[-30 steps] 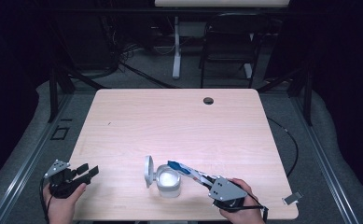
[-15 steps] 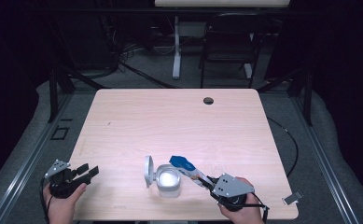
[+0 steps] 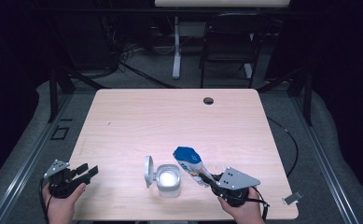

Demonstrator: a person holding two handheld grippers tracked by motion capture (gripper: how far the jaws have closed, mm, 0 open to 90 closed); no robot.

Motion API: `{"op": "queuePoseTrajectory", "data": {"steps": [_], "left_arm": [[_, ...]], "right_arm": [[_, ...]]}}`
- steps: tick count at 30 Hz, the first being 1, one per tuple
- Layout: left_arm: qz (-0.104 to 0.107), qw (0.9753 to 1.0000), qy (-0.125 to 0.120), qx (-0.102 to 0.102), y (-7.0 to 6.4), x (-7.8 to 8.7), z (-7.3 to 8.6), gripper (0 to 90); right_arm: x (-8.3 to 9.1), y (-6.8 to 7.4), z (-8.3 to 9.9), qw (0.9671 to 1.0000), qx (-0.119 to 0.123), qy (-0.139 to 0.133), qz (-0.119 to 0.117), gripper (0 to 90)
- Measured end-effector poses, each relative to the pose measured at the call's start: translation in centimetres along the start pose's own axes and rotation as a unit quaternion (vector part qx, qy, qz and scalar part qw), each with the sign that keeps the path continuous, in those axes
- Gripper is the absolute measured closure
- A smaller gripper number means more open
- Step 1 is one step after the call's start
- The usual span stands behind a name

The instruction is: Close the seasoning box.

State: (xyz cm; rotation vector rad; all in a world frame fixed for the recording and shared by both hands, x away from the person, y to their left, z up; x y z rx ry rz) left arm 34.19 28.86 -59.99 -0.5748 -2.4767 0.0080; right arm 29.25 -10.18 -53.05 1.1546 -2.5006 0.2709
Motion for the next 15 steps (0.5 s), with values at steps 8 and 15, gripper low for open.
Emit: {"op": "queuePoseTrajectory", "data": {"steps": [8,15], "left_arm": [[0.0,1.0,0.0,-0.001,0.1,0.0,0.0,49.3],[0.001,1.0,0.001,-0.001,0.1,0.0,0.0,49.3]], "right_arm": [[-0.4,-0.9,-2.0,0.9994,-0.02,-0.029,0.004,89.6],[-1.0,-2.2,-2.0,0.9974,-0.048,-0.051,0.018,89.7]]}}
Point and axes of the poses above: each handheld gripper's, and its own axes: x roughly backward along the jaws, z roughly out of its underside, y roughly to its left, the point moved 10 cm from there along -x, roughly forward along the jaws, and after that the axes turned 8 degrees about -x, right-handed, at the moved point
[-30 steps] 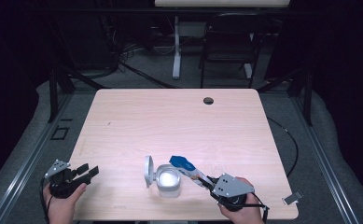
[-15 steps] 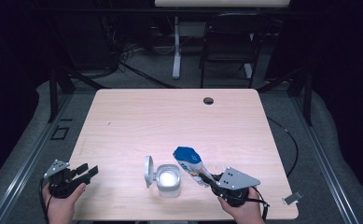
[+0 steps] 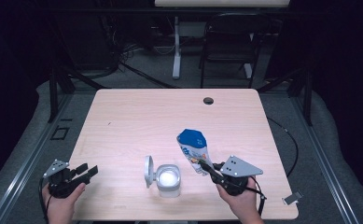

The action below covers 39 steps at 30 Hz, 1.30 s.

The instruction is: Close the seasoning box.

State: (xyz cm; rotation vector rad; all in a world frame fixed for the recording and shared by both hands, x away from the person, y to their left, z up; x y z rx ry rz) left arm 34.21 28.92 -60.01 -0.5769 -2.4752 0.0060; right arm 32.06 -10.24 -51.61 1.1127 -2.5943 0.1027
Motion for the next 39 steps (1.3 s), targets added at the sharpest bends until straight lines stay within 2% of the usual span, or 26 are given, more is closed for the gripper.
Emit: {"op": "queuePoseTrajectory", "data": {"steps": [4,7,9,16,26,33,39], "left_arm": [[0.0,1.0,0.001,-0.001,0.0,-0.1,0.0,49.3],[0.0,1.0,0.0,-0.002,-0.1,-0.1,0.0,49.3],[0.0,1.0,0.0,-0.002,-0.1,-0.1,0.0,49.3],[0.0,1.0,0.001,-0.002,0.0,-0.2,0.1,49.3],[0.0,1.0,0.002,-0.002,0.0,-0.1,0.1,49.3],[-0.001,1.0,0.003,-0.002,0.0,-0.3,0.2,49.3],[0.0,1.0,0.009,-0.003,0.1,-0.3,0.4,49.3]], "right_arm": [[-0.3,-1.1,1.0,0.9997,-0.021,0.002,0.01,89.8],[-0.7,-1.8,2.0,0.9992,-0.032,0.014,0.021,89.8],[-1.0,-2.2,2.7,0.9988,-0.034,0.024,0.026,89.8],[-1.4,-3.6,3.4,0.9975,-0.046,0.023,0.049,89.9],[-1.5,-4.9,4.6,0.9951,-0.047,0.041,0.076,89.9],[-1.4,-5.8,5.0,0.9941,-0.052,0.044,0.084,89.9],[-1.9,-6.3,5.8,0.9928,-0.046,0.062,0.091,89.9]]}}
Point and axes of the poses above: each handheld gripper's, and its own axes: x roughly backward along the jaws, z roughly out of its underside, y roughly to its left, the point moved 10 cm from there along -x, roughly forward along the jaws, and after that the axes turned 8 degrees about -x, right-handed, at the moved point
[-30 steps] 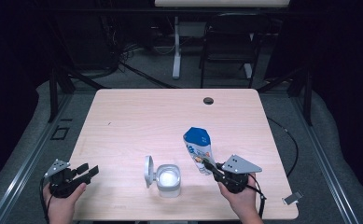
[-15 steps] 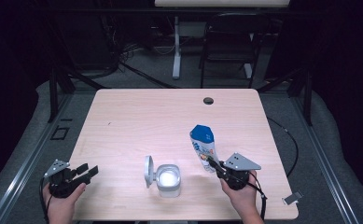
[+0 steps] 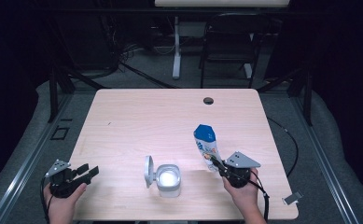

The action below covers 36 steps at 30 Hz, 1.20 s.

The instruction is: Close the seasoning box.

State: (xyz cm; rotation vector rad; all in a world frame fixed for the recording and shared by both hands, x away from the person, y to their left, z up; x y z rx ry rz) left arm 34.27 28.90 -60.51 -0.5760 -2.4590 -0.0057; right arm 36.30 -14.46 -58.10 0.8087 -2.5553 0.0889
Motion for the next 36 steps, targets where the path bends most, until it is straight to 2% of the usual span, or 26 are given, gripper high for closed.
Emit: {"op": "queuePoseTrajectory", "data": {"steps": [6,14,23,36], "left_arm": [[0.0,1.0,0.001,0.0,0.0,-0.1,0.1,49.3],[0.0,1.0,0.004,0.001,0.0,-0.3,0.2,49.3],[-0.001,1.0,0.002,0.003,0.1,-0.2,0.2,49.3],[-0.002,1.0,0.002,0.002,0.1,-0.2,0.1,49.3]], "right_arm": [[-0.4,-0.4,0.5,0.9999,0.001,0.011,0.005,89.9],[-1.2,-1.1,1.4,0.9997,-0.02,0.015,0.008,89.9],[-1.1,-1.2,1.6,0.9998,-0.014,0.015,0.0,89.3],[-1.1,-1.1,1.8,0.9998,0.0,0.021,0.002,88.4]]}}
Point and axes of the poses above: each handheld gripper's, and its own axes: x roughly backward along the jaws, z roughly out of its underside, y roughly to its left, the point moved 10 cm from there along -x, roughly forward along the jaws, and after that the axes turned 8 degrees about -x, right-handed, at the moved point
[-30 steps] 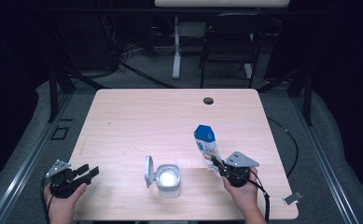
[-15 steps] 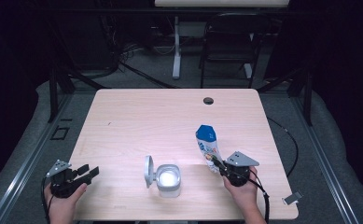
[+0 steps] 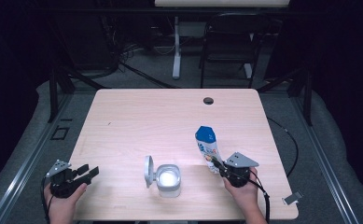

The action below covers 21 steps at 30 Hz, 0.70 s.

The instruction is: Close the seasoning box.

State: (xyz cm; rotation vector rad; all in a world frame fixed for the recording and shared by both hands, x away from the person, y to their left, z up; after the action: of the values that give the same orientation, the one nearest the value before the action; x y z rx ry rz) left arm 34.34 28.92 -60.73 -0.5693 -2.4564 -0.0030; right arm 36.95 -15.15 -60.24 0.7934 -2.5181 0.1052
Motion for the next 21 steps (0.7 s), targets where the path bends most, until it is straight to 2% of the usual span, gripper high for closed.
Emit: {"op": "queuePoseTrajectory", "data": {"steps": [7,15,21], "left_arm": [[0.0,1.0,0.0,0.0,0.05,0.02,0.0,49.3],[0.0,1.0,-0.001,0.001,0.09,0.1,-0.04,49.3],[0.0,1.0,0.0,0.0,0.06,0.09,-0.05,49.3]], "right_arm": [[-0.13,0.07,0.28,0.9999,0.009,0.007,0.001,88.4],[0.18,-0.31,0.44,1.0,0.007,0.006,0.003,88.2],[0.35,-0.38,0.75,1.0,0.008,0.002,-0.005,87.3]]}}
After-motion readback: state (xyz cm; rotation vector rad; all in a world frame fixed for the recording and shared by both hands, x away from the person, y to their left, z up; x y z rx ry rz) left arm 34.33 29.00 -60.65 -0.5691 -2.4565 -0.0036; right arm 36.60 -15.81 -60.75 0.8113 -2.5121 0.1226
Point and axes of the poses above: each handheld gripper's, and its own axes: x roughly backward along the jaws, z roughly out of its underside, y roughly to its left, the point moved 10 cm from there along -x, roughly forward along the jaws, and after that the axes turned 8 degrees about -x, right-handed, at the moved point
